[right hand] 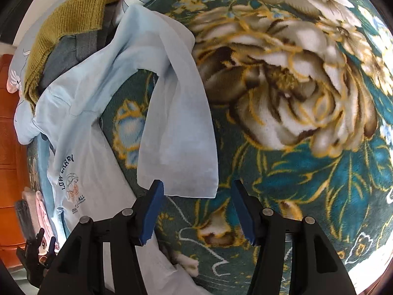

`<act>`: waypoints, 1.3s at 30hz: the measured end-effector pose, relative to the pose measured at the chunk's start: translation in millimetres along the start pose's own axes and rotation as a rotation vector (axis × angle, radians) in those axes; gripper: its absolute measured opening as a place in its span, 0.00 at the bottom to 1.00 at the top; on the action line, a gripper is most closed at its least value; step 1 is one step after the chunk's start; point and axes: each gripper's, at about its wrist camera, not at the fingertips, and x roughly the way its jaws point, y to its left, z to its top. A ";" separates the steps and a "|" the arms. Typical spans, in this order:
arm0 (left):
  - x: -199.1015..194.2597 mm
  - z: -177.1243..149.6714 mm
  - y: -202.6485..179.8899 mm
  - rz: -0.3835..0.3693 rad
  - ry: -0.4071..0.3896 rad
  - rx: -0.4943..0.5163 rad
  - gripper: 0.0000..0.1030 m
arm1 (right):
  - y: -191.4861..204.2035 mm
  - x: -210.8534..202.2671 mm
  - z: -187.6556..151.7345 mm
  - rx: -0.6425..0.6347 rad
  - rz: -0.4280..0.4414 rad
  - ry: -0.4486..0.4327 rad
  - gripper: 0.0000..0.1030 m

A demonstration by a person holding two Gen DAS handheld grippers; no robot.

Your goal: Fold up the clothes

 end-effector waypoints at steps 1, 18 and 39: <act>0.5 -3.6 -2.0 -0.005 0.003 0.010 0.48 | 1.6 1.7 -0.7 -0.004 -0.012 0.000 0.33; -6.5 -13.2 25.9 -0.035 -0.039 -0.126 0.48 | -30.6 -102.6 137.0 -0.284 -0.569 -0.378 0.03; 0.7 -13.6 41.4 0.002 0.030 -0.199 0.48 | -50.1 -102.3 181.1 -0.201 -0.619 -0.335 0.04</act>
